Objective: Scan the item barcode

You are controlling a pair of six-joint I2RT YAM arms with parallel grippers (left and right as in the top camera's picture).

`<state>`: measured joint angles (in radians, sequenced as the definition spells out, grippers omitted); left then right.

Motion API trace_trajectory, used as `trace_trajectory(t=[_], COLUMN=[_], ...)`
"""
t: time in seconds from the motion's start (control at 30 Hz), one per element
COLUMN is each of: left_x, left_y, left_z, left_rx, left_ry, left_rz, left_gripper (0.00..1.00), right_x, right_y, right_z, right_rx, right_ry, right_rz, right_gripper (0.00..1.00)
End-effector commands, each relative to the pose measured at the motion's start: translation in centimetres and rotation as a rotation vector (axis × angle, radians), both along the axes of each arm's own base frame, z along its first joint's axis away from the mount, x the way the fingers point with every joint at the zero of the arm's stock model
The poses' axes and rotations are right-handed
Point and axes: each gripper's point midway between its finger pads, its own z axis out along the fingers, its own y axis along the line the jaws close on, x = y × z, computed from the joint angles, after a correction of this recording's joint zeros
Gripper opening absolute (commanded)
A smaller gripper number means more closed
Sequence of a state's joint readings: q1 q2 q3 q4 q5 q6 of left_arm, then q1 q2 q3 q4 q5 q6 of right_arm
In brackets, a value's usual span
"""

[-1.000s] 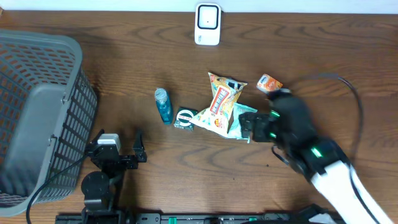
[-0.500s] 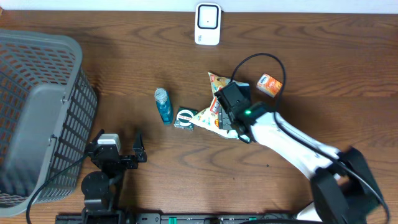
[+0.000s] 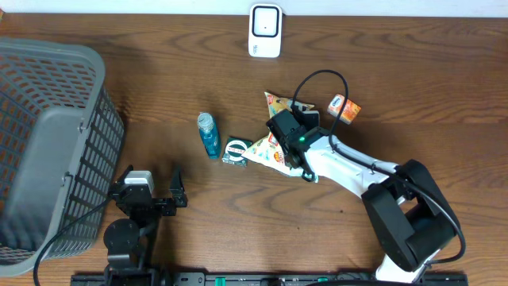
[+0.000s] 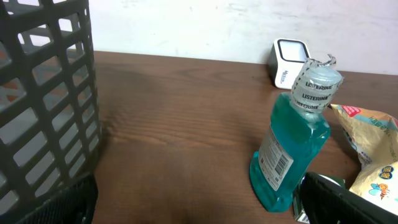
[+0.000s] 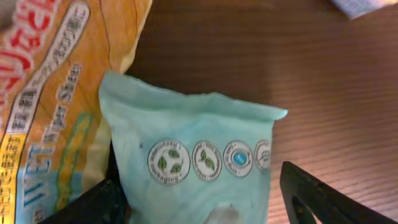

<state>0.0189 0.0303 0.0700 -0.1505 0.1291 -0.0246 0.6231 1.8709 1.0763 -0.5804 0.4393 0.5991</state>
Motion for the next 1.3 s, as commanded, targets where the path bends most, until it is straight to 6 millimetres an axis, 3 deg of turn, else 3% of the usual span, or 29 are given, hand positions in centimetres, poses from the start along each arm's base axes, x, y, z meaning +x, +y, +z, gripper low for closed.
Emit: trace_trajectory(t=[0.0, 0.1, 0.17, 0.27, 0.43, 0.57, 0.67, 0.73, 0.77, 0.8, 0.83, 0.93, 1.13, 1.17, 1.2, 1.27], left_x=[-0.1, -0.1, -0.1, -0.1, -0.1, -0.1, -0.1, -0.1, -0.1, -0.1, -0.1, -0.1, -0.1, -0.1, -0.1, -0.1], left_y=[-0.1, -0.1, -0.1, -0.1, -0.1, -0.1, -0.1, -0.1, -0.1, -0.1, -0.1, -0.1, -0.1, -0.1, -0.1, -0.1], left_z=[-1.4, -1.4, -1.4, -1.4, -1.4, -1.4, -1.4, -1.4, -1.4, -1.4, -1.4, -1.4, -1.4, -1.4, -1.4, -1.4], left_rx=[0.009, 0.009, 0.009, 0.009, 0.009, 0.009, 0.009, 0.009, 0.009, 0.009, 0.009, 0.009, 0.009, 0.009, 0.009, 0.009], left_ry=[0.041, 0.041, 0.041, 0.041, 0.041, 0.041, 0.041, 0.041, 0.041, 0.041, 0.041, 0.041, 0.041, 0.041, 0.041, 0.041], left_rz=[-0.01, -0.011, -0.011, -0.01, -0.01, -0.011, -0.011, -0.011, -0.011, -0.011, -0.011, -0.011, -0.011, -0.011, -0.011, -0.011], left_gripper=[1.0, 1.0, 1.0, 1.0, 1.0, 1.0, 1.0, 1.0, 1.0, 1.0, 1.0, 1.0, 1.0, 1.0, 1.0, 1.0], right_x=[0.0, -0.6, -1.1, -2.0, -3.0, -3.7, -4.7, -5.3, -5.4, -5.6, -5.7, -5.4, -2.6, -2.5, -2.6, -2.8], right_y=[-0.8, -1.2, -1.6, -1.6, -1.1, -0.4, -1.3, -2.5, -3.1, -3.5, -3.6, -3.2, -0.9, -0.8, -0.8, -0.8], right_z=[-1.3, -2.7, -3.6, -4.6, -5.1, -4.9, -3.9, -2.8, -2.1, -1.3, -0.6, 2.3, 5.6, 5.8, 5.8, 5.7], right_rx=[-0.064, -0.098, -0.119, -0.116, -0.09, -0.102, -0.17, -0.236, -0.273, -0.298, -0.307, -0.306, -0.164, -0.131, -0.085, -0.01], right_ry=[0.019, 0.063, 0.096, 0.15, 0.211, 0.294, 0.369, 0.418, 0.433, 0.451, 0.466, 0.464, 0.286, 0.274, 0.263, 0.263], right_rz=[-0.008, 0.012, 0.013, 0.018, 0.053, 0.24, 0.329, 0.35, 0.346, 0.34, 0.335, 0.294, 0.138, 0.089, 0.016, -0.099], right_gripper=[0.72, 0.65, 0.48, 0.34, 0.35, 0.37, 0.37, 0.41, 0.51, 0.8, 0.92, 0.99, 0.99, 0.88, 0.67, 0.38])
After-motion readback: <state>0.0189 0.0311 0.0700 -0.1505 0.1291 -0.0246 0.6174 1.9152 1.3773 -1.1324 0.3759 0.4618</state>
